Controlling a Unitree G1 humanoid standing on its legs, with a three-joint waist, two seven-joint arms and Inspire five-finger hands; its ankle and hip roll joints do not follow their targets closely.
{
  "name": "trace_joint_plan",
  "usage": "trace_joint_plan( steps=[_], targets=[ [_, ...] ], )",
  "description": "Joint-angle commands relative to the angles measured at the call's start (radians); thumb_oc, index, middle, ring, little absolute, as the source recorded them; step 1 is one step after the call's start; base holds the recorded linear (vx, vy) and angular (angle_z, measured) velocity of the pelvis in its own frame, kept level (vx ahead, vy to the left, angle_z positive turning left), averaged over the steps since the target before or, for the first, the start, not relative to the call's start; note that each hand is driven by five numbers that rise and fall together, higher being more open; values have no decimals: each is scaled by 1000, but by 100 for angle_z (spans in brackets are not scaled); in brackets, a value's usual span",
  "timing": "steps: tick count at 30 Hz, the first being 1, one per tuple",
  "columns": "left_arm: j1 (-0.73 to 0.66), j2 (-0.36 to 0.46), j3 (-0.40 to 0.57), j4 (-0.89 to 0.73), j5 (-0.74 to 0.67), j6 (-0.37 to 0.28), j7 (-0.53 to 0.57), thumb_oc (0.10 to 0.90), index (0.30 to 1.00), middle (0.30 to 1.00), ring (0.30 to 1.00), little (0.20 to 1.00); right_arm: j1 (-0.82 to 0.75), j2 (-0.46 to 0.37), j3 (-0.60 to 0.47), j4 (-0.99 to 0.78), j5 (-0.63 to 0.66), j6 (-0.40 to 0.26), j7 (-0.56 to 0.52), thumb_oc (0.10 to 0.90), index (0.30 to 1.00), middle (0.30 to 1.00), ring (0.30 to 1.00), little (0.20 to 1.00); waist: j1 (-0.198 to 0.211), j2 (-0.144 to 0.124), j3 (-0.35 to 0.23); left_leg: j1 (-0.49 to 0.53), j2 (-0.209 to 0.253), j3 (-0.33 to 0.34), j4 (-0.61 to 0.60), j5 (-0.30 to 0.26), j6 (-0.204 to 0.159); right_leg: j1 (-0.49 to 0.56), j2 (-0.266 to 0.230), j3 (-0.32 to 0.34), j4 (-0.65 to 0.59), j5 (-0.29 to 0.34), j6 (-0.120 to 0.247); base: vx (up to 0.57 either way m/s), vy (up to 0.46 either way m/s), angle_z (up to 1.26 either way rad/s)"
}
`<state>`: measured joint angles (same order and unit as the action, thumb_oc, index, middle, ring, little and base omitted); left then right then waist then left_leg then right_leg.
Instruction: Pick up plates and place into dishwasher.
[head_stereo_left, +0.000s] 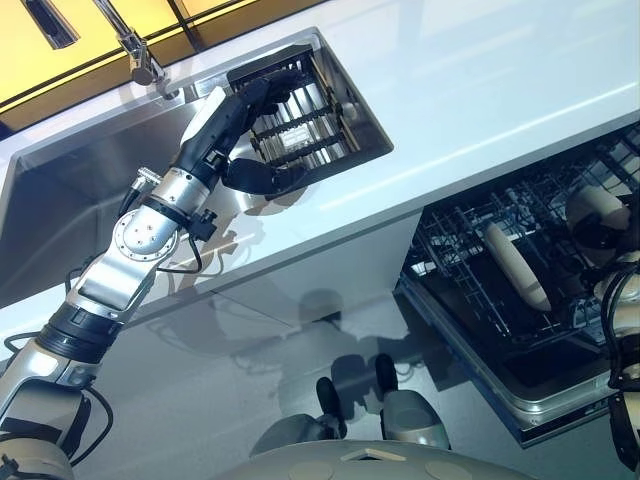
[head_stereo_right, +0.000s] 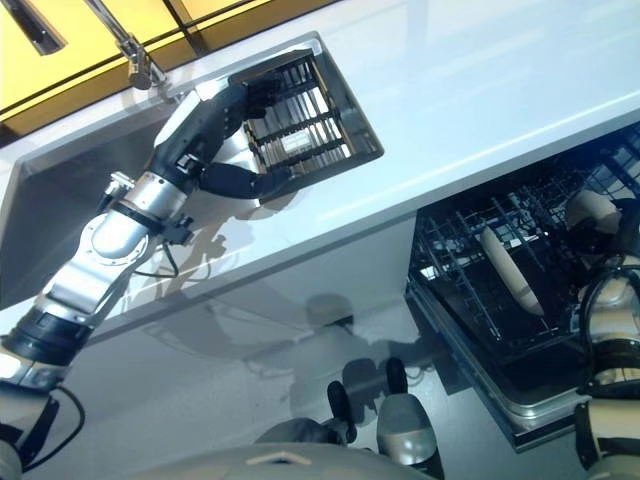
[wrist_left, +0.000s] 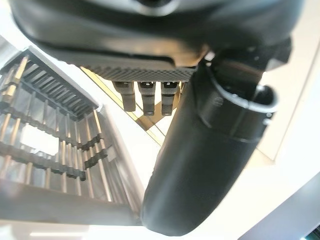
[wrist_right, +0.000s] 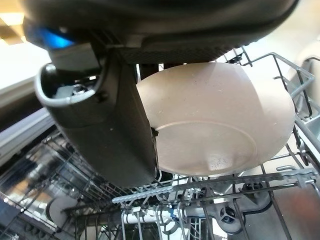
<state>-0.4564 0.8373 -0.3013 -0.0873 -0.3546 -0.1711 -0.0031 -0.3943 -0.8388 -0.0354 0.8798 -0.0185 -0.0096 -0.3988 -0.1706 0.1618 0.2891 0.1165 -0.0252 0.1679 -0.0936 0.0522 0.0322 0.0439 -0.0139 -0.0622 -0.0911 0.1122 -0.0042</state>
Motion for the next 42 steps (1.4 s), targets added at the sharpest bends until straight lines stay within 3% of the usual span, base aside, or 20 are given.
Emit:
trace_joint_plan(
  steps=[1,11,12,13,23,29,42],
  targets=[
    [-124,-7,37,-64,-48,-76,56,800,900,900,900,900,27,50,42,24,52,-20,40,100,300,300,300,200,14,18,-56,-7,-2,6,47,-100,-36,-22,11,1,132,-150,71,0,0,0],
    [-90,-44,46,-77,-29,-60,53,800,900,900,900,900,88,111,67,3,11,-91,38,100,300,300,300,200,19,-9,-85,23,4,14,48,-111,-27,9,17,7,124,-152,73,30,17,0],
    [-84,-47,50,-74,-26,-62,47,800,900,900,900,900,102,117,66,-14,8,-93,41,424,578,578,578,524,18,-16,-88,26,4,14,47,-113,-26,12,17,7,123,-152,74,0,0,0],
    [-82,-51,51,-72,-25,-65,43,800,900,900,900,900,115,122,69,-35,8,-88,47,800,900,900,900,900,17,-23,-92,29,5,14,46,-113,-25,15,18,9,122,-151,74,0,0,0],
    [-84,-60,51,-46,0,-74,44,800,900,900,900,900,146,109,80,-173,-13,-70,59,800,900,900,900,900,4,-60,-103,46,10,16,35,-116,-22,25,29,23,114,-144,78,0,1,0],
    [-77,-67,64,-13,22,-93,29,800,900,900,900,900,138,52,46,-287,-76,-50,93,800,900,900,900,900,-7,-97,-116,56,13,26,26,-119,-20,29,37,39,110,-139,84,-1,2,-4],
    [-71,-65,79,35,40,-119,16,800,900,900,900,900,158,-5,-24,-412,-126,-29,118,800,900,900,900,900,-23,-118,-138,67,17,41,15,-119,-17,37,46,52,94,-132,87,0,1,-1]
  ],
)
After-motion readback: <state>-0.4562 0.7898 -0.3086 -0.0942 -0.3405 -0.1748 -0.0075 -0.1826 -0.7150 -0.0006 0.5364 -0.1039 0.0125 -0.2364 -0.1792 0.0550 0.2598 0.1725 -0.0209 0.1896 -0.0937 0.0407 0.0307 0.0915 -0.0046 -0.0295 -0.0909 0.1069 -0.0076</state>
